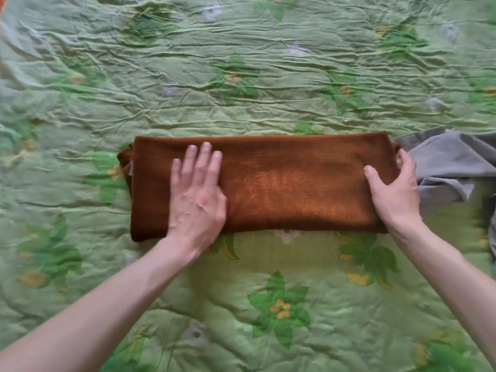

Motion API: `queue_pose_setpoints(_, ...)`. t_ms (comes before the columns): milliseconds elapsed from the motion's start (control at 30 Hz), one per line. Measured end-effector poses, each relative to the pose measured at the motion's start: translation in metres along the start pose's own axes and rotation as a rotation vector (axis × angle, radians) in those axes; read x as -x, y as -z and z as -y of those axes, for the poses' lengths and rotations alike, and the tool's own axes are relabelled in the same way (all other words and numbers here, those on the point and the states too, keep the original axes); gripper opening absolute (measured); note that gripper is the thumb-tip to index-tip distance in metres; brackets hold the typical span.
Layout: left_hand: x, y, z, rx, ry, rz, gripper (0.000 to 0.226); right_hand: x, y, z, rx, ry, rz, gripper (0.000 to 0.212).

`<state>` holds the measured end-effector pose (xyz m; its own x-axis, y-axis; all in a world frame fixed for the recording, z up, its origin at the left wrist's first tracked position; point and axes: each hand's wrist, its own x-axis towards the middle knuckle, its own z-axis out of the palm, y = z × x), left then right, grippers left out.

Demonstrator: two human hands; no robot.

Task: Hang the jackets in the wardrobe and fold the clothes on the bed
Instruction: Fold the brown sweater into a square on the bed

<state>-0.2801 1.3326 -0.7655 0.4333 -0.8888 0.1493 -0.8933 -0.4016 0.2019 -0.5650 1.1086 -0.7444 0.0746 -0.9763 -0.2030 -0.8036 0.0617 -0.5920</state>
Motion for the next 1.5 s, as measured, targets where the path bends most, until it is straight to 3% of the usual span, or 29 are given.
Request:
queue_pose_setpoints(100,0.01,-0.011,-0.042,0.043,-0.172,0.119,0.066,-0.009,0.011,0.003,-0.014,-0.159,0.073,0.088)
queue_pose_setpoints(167,0.012,-0.02,-0.049,-0.011,-0.19,0.195,0.07,-0.022,0.019,0.01,-0.097,-0.261,0.163,0.089)
queue_pose_setpoints(267,0.009,-0.023,-0.045,-0.008,-0.162,0.227,0.074,-0.031,0.034,0.023,-0.252,-0.312,0.327,0.057)
queue_pose_setpoints(433,0.006,-0.013,-0.039,0.163,-0.131,0.257,0.075,-0.012,0.051,0.047,-0.239,-0.248,0.452,0.035)
queue_pose_setpoints(500,0.0,-0.006,-0.047,0.331,-0.048,0.263,0.07,-0.001,0.057,0.061,-0.087,-0.195,0.372,0.029)
queue_pose_setpoints(600,-0.008,0.015,-0.071,0.606,0.091,0.151,0.05,0.024,0.067,0.101,0.3,0.006,0.264,0.038)
queue_pose_setpoints(667,-0.014,0.035,-0.09,0.918,0.242,0.206,0.043,0.045,0.07,0.13,0.358,0.104,0.214,0.042)
queue_pose_setpoints(733,-0.023,0.06,-0.109,1.337,0.418,0.398,0.06,0.067,0.07,0.159,0.251,0.183,0.231,0.042)
queue_pose_setpoints(767,-0.028,0.069,-0.115,1.499,0.488,0.443,0.072,0.079,0.066,0.171,0.076,0.183,0.29,0.045)
queue_pose_setpoints(833,-0.031,0.08,-0.115,1.744,0.571,0.419,0.08,0.102,0.05,0.19,-0.35,0.096,0.493,0.061)
queue_pose_setpoints(867,-0.031,0.084,-0.111,1.819,0.619,0.376,0.076,0.111,0.039,0.194,-0.451,0.052,0.585,0.07)
queue_pose_setpoints(967,-0.021,0.09,-0.081,1.742,0.88,0.192,0.037,0.128,0.01,0.189,-0.613,0.038,0.737,0.08)
queue_pose_setpoints(1033,-0.011,0.087,-0.055,1.625,0.948,0.136,0.021,0.134,-0.003,0.184,-0.745,0.041,0.719,0.064)
queue_pose_setpoints(1100,-0.005,0.092,-0.033,1.557,0.889,0.164,0.023,0.135,-0.016,0.173,-0.519,0.354,0.491,0.044)
queue_pose_setpoints(1167,-0.002,0.097,-0.011,1.513,0.84,0.158,0.025,0.129,-0.034,0.155,-0.149,0.678,0.21,0.043)
queue_pose_setpoints(1200,-0.002,0.1,0.0,1.515,0.837,0.139,0.027,0.126,-0.044,0.146,-0.029,0.735,0.162,0.046)
queue_pose_setpoints(1333,-0.002,0.101,0.047,1.516,0.877,0.116,0.046,0.121,-0.085,0.135,0.122,0.652,0.33,0.069)
queue_pose_setpoints(1500,0.005,0.082,0.085,1.356,0.962,0.128,0.031,0.131,-0.132,0.144,0.327,0.74,0.216,0.075)
